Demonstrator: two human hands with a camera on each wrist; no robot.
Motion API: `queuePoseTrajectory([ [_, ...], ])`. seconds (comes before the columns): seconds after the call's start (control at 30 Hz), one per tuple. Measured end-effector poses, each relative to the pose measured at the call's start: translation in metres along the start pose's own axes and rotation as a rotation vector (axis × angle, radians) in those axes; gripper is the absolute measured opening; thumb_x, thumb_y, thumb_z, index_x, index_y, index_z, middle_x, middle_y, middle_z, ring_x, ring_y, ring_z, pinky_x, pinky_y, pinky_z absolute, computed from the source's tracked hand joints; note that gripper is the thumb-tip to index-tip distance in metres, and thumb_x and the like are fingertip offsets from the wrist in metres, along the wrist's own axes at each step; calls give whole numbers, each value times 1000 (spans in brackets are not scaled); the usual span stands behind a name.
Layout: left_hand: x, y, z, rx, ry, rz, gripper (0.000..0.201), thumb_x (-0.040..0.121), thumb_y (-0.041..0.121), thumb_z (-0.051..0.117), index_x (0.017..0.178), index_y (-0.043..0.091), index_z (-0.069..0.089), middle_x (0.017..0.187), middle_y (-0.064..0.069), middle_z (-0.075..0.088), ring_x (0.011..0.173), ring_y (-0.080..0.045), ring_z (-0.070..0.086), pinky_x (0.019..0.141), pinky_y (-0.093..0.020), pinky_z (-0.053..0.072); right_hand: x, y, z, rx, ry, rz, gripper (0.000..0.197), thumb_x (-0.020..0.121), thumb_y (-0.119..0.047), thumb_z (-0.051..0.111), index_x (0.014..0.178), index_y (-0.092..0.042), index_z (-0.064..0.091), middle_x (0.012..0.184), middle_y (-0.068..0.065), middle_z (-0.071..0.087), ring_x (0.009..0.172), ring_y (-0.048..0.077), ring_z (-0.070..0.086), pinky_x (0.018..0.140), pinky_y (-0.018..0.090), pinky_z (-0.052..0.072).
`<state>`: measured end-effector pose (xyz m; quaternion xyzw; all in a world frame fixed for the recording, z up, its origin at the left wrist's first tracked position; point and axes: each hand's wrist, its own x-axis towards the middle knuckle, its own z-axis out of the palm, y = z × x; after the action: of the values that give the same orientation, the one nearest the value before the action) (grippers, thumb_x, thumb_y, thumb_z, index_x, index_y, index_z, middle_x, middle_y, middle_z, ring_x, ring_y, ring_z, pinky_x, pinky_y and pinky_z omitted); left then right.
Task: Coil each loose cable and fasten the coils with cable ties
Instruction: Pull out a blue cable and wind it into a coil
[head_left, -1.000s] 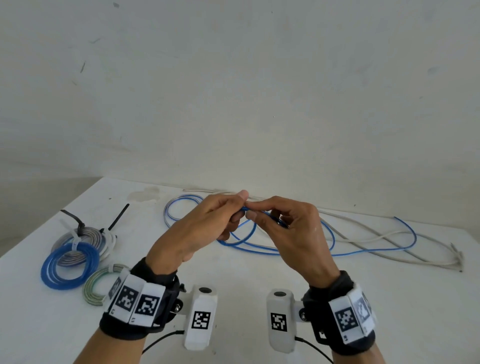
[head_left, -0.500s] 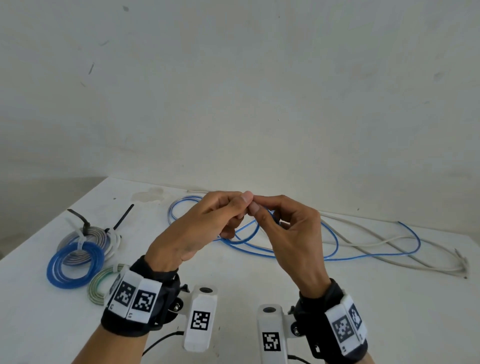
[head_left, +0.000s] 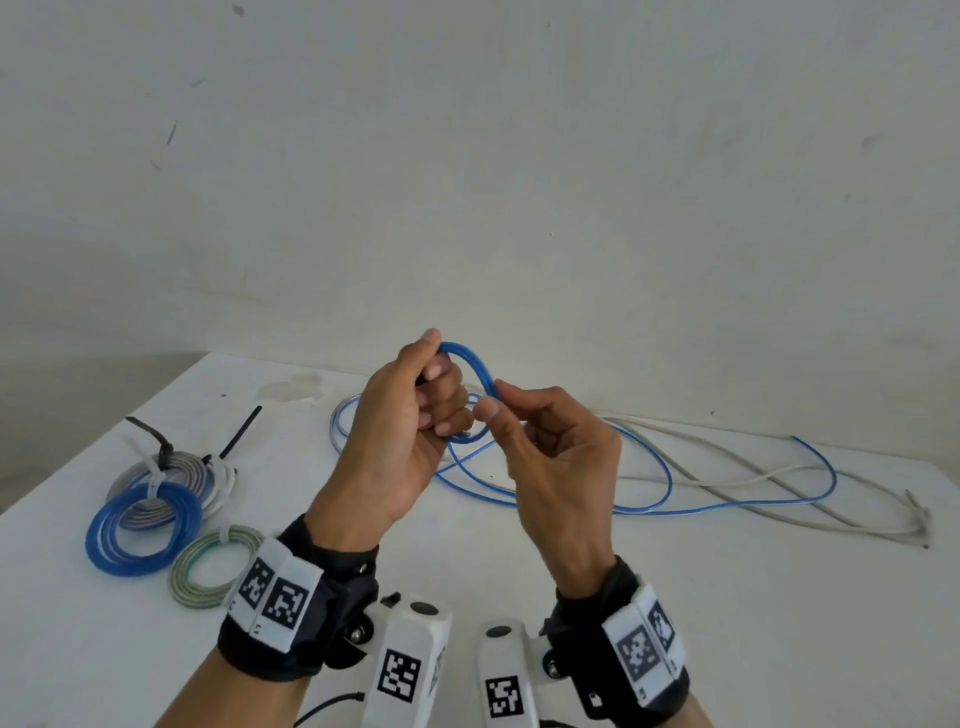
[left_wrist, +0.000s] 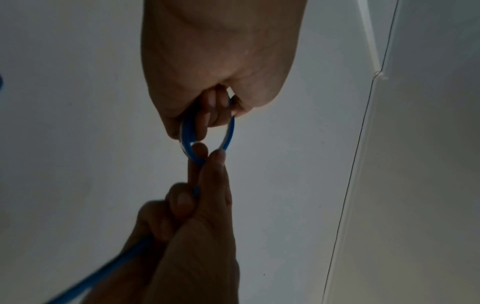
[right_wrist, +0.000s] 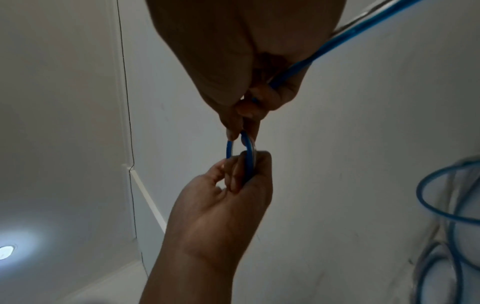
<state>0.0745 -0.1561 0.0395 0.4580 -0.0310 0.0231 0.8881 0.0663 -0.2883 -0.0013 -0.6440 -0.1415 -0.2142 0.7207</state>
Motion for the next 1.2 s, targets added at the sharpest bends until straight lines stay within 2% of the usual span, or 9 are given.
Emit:
queuePoseTrajectory([
  [0.17, 1, 5, -2, 225, -39, -42, 32, 101, 16, 37, 72, 8, 48, 57, -6, 40, 49, -16, 33, 55, -30, 43, 15, -8, -23, -119, -105, -34, 9, 85, -17, 82, 89, -24, 80, 72, 6, 72, 59, 34, 44, 56, 41, 40],
  [0.27, -1, 9, -8, 492, -160, -123, 37, 102, 17, 38, 70, 7, 53, 53, -6, 43, 46, -16, 33, 57, -31, 46, 19, -14, -36, -222, -266, -38, 7, 86, -11, 80, 90, -16, 80, 64, -19, 66, 51, 4, 42, 53, 17, 34],
  [0.4, -6, 1, -10, 748, -284, -182, 48, 105, 39, 44, 67, 12, 55, 55, 4, 37, 48, -10, 33, 55, -24, 43, 19, -22, -43, -377, -396, -87, 13, 88, -10, 77, 92, -23, 80, 74, -22, 73, 59, 1, 56, 59, 11, 38],
  [0.5, -3, -1, -11, 649, -227, -123, 50, 103, 39, 48, 58, 19, 44, 57, 7, 29, 50, -11, 25, 48, -22, 33, 19, -24, -44, -394, -348, -92, 15, 91, -14, 75, 99, -24, 81, 82, -19, 76, 58, 2, 54, 57, 11, 38],
  [0.63, 1, 9, -11, 348, -63, -47, 47, 105, 31, 46, 62, 18, 36, 56, 6, 21, 47, -10, 18, 43, -21, 25, 20, -25, -44, -235, -298, -24, 17, 94, -14, 72, 103, -27, 79, 84, -3, 77, 49, 12, 53, 52, 22, 44],
  [0.8, -3, 7, 1, 136, 10, 25, 45, 107, 31, 41, 64, 17, 35, 52, 5, 19, 46, -10, 17, 46, -23, 24, 5, -15, -9, -49, -147, 36, 13, 88, -17, 77, 101, -20, 78, 88, 0, 77, 43, 17, 51, 47, 25, 42],
  [0.9, -4, 5, 2, 138, 3, 27, 46, 107, 29, 40, 63, 16, 38, 52, 4, 20, 48, -12, 18, 49, -24, 30, 2, -13, -6, -29, -59, 17, 13, 88, -18, 77, 101, -21, 78, 78, 0, 75, 46, 20, 47, 47, 25, 40],
  [1.03, -3, 16, -7, 441, -101, -142, 42, 103, 21, 36, 64, 13, 48, 52, 2, 24, 46, -14, 21, 61, -31, 49, 12, -15, -23, -142, -161, -47, 14, 90, -18, 76, 98, -28, 79, 82, 0, 77, 72, 42, 64, 63, 47, 50],
  [1.2, -5, 9, -6, 695, -133, -164, 44, 105, 24, 42, 62, 16, 45, 55, 3, 29, 49, -14, 26, 60, -28, 45, 18, -14, -34, -331, -312, -52, 18, 91, -13, 75, 103, -26, 80, 73, -23, 69, 56, 7, 44, 55, 19, 34],
])
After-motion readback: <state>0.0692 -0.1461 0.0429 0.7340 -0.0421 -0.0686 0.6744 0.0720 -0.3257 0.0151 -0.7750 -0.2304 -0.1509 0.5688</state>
